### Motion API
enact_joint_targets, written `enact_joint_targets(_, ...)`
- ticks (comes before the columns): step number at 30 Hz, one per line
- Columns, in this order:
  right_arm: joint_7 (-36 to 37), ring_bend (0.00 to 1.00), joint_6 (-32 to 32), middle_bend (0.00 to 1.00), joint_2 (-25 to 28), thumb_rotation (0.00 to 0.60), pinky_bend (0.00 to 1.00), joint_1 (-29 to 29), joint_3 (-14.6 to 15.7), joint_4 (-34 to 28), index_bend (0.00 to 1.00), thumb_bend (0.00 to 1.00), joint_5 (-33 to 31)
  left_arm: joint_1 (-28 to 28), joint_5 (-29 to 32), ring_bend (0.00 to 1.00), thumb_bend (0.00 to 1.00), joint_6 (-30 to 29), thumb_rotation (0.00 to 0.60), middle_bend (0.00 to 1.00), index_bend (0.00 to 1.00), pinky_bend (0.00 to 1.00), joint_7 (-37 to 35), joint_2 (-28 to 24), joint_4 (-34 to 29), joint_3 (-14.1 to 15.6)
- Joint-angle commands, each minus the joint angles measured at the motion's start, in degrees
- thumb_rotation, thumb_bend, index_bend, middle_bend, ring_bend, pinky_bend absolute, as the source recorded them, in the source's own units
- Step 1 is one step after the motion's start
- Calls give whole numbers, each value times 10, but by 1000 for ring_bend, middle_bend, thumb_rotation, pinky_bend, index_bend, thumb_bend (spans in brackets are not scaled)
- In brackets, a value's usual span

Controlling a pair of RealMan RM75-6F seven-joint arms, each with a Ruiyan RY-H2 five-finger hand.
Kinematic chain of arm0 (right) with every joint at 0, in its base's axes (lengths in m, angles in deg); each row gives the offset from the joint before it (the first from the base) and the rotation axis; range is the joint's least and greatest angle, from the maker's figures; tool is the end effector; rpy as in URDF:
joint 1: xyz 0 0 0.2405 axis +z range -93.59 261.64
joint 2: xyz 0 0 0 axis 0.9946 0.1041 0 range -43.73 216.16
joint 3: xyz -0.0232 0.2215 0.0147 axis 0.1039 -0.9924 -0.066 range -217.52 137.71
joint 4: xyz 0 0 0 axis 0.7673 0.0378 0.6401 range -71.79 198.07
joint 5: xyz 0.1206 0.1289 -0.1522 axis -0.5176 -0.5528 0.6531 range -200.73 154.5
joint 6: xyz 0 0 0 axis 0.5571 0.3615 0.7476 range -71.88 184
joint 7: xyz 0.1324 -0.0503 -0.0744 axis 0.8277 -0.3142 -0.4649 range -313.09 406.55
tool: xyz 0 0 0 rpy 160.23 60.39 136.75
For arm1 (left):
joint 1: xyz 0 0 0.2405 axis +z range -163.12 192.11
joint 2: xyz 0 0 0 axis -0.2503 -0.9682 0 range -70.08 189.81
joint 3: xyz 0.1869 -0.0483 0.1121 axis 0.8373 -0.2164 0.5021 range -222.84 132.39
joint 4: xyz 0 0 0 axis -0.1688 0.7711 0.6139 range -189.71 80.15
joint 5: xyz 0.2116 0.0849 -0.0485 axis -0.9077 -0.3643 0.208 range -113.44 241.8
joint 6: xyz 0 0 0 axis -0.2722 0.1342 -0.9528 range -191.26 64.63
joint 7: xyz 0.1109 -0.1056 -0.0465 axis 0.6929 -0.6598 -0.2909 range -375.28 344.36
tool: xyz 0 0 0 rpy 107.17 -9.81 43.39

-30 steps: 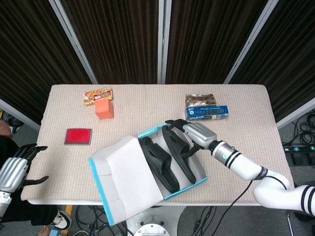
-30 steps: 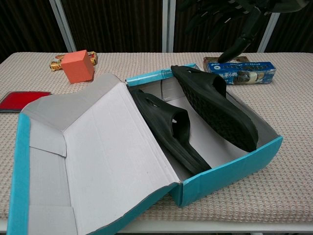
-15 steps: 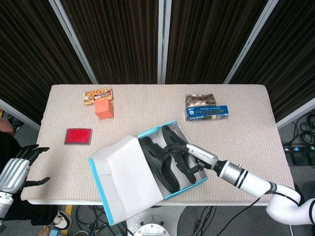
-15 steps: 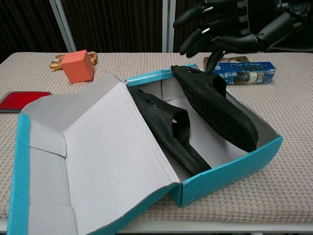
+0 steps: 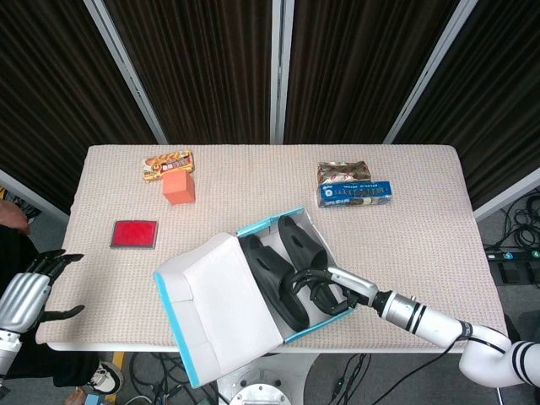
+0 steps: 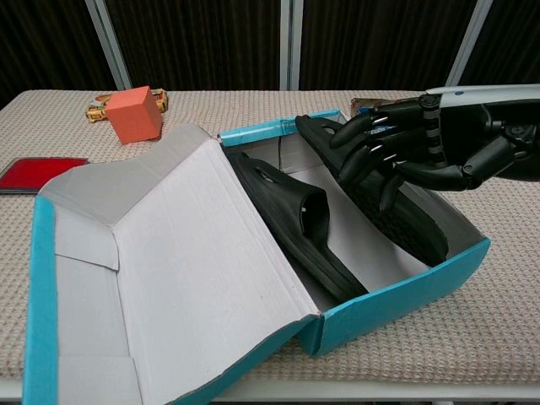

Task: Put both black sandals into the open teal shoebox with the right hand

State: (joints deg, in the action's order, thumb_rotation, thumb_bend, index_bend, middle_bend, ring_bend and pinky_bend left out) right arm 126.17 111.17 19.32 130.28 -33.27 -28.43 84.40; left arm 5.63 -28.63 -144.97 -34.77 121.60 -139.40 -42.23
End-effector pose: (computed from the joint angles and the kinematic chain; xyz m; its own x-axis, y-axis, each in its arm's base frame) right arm -0.1395 -0.2715 0.0003 -0.2627 -0.8640 0.4295 -0.8226 -0.0321 -0.5678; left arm -0.3096 0.1946 0.1215 0.2717 0.1630 0.9485 0.9584 -0.1352 -0.2513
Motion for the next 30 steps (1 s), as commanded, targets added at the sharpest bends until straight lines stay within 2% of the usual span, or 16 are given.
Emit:
enact_joint_targets(1, 10, 224, 6, 318, -10, 600, 386, 3, 9, 13, 243, 469, -5, 0, 0, 113, 21, 1, 600, 236, 192, 139, 0, 0, 1, 0)
enact_joint_targets(17, 27, 228, 16, 322, -48, 600, 390, 16, 41, 65, 249, 509, -28, 0, 0, 113, 21, 3, 600, 235, 192, 139, -4, 2, 8, 2)
enact_joint_targets(25, 40, 228, 53, 322, -29, 600, 390, 27, 43, 43, 249, 485, -17, -1, -1, 113, 22, 1, 600, 235, 192, 139, -3, 0, 5, 2)
enact_joint_targets(30, 25, 228, 80, 325, -6, 600, 391, 30, 25, 24, 249, 467, -30, -2, -3, 113, 22, 1, 600, 235, 192, 139, -2, 0, 4, 2)
